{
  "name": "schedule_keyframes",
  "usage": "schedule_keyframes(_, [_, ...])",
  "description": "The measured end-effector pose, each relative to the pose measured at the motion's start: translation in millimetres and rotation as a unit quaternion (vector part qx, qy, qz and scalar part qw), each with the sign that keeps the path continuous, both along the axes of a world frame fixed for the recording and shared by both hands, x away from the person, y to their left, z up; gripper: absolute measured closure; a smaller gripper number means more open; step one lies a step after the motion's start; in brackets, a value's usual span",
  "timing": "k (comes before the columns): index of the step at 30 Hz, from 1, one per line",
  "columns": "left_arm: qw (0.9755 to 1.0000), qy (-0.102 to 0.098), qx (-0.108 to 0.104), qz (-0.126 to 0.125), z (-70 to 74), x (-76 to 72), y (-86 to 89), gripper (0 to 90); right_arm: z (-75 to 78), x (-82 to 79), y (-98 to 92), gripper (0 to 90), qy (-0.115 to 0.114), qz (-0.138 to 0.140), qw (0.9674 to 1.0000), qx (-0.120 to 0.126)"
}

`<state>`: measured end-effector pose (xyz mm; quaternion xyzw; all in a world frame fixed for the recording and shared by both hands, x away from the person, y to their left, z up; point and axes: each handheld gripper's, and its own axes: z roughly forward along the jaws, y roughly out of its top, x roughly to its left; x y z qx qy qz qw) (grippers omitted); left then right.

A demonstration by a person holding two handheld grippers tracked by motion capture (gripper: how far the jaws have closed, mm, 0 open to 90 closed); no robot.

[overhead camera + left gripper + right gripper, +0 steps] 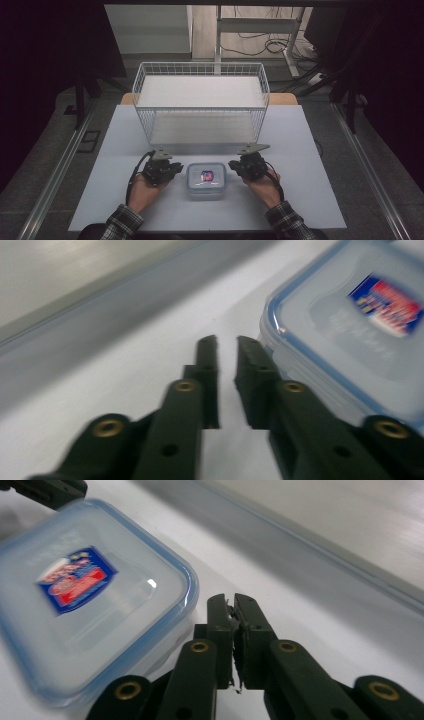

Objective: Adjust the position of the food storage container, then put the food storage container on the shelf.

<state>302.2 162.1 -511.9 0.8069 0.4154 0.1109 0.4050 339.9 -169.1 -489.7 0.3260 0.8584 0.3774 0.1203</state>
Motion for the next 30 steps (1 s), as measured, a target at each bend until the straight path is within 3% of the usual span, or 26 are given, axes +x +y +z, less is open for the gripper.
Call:
schedule_keyframes(3, [0.9999, 0.0, -0.014, 0.002, -1.3, -11.7, 9.1, 61.3, 4.8, -11.5, -10.3, 76.1, -0.003, 0.004, 0.9999, 0.013])
schedule_keyframes(6, [0.9999, -0.01, -0.012, 0.004, -6.5, -24.9, 13.2, 43.4, 6.0, -23.5, -15.6, 61.4, -0.004, 0.011, 0.9998, 0.015])
schedule_keyframes(10, [1.0, -0.005, -0.006, 0.005, -13.8, -34.4, 16.6, 29.2, -1.9, -36.4, -17.5, 36.3, -0.001, 0.023, 0.9997, -0.005])
schedule_keyframes(14, [1.0, 0.0, -0.002, 0.005, -17.1, -34.8, 15.7, 17.4, -10.0, -41.7, -15.2, 23.0, -0.005, 0.023, 0.9992, -0.031])
schedule_keyframes(15, [0.9999, -0.001, -0.014, 0.004, -15.5, -34.1, 14.6, 14.9, -9.5, -42.2, -14.4, 21.4, -0.005, 0.022, 0.9994, -0.027])
schedule_keyframes(20, [0.9995, -0.002, -0.031, -0.003, -10.5, -34.8, 12.5, 7.8, -2.6, -43.2, -15.3, 19.3, -0.005, 0.015, 0.9999, -0.005])
schedule_keyframes(25, [0.9983, -0.001, -0.056, -0.019, -5.7, -33.1, 7.9, 9.3, 1.4, -42.4, -15.1, 19.6, 0.008, 0.014, 0.9999, 0.005])
schedule_keyframes(30, [0.9974, -0.003, -0.061, -0.039, -2.9, -28.7, -3.2, 14.8, 4.1, -41.5, -10.9, 20.2, -0.001, 0.016, 0.9997, 0.018])
